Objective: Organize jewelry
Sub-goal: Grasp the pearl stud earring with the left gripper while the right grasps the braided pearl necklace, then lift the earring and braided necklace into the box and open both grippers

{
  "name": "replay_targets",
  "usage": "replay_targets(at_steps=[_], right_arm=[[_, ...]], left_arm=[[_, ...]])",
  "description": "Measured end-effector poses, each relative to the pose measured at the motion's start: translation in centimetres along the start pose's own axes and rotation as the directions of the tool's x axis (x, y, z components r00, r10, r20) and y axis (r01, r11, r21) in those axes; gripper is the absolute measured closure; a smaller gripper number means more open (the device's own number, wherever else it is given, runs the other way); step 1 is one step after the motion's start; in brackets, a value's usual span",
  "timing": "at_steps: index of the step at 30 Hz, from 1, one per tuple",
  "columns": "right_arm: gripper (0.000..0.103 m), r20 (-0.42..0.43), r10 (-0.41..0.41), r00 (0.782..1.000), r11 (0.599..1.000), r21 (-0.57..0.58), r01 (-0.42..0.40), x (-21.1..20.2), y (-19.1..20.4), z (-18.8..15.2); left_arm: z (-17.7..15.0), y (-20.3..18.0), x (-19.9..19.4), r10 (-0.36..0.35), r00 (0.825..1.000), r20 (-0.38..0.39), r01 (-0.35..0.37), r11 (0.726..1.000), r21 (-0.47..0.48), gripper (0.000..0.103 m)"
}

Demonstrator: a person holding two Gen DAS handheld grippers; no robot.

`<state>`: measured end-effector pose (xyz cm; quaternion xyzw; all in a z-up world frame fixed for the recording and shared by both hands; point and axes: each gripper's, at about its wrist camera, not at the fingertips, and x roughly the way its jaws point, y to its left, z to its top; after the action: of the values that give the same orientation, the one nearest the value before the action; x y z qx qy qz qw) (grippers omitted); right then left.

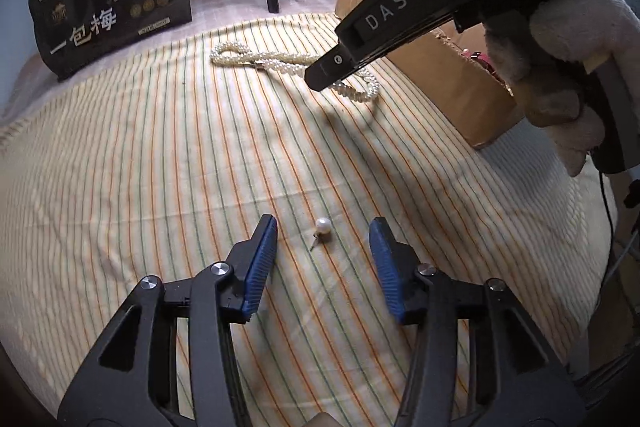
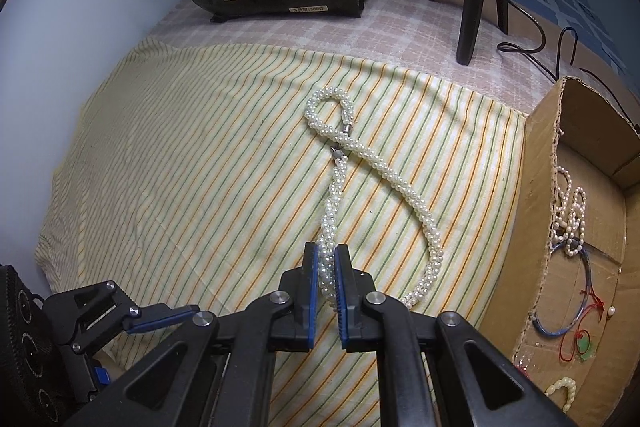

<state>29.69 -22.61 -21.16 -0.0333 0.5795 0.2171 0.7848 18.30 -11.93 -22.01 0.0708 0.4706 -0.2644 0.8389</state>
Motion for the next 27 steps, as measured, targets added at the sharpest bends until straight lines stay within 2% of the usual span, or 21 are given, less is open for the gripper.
replay_targets(at_steps=[4,6,12,19,27], right_arm=[[0.098,-0.001,-0.002,1.0,1.0,-0.001,0.002,0.0,0.0,0.0],[0.098,-0.001,-0.002,1.0,1.0,0.0,0.002,0.0,0.1,0.0],[0.098,0.001,-0.006,1.0,1.0,0.002,0.006,0.2,0.1,0.0],[0.098,0.025,-0.001,1.0,1.0,0.016,0.001,-0.7,0.1,-0.1],[0.098,0.086,0.021,0.996,0.999,0.025,-0.023,-4.1,0.6,-0.2]], left_arm=[[0.1,0.3,0.5,-0.012,1.0,-0.001,0.012,1.0,-0.014,0.055],[0.3,0.4,0.8,-0.003,1.0,-0.001,0.003,1.0,-0.009,0.07],[0.2,0.6,1.1,0.011,1.0,0.006,-0.011,1.0,0.006,0.096],[-0.1,0.8,-0.4,0.001,1.0,0.018,-0.001,1.0,-0.02,0.096],[0.4,1.7,-3.2,0.002,0.998,0.057,0.002,0.998,-0.058,0.096]])
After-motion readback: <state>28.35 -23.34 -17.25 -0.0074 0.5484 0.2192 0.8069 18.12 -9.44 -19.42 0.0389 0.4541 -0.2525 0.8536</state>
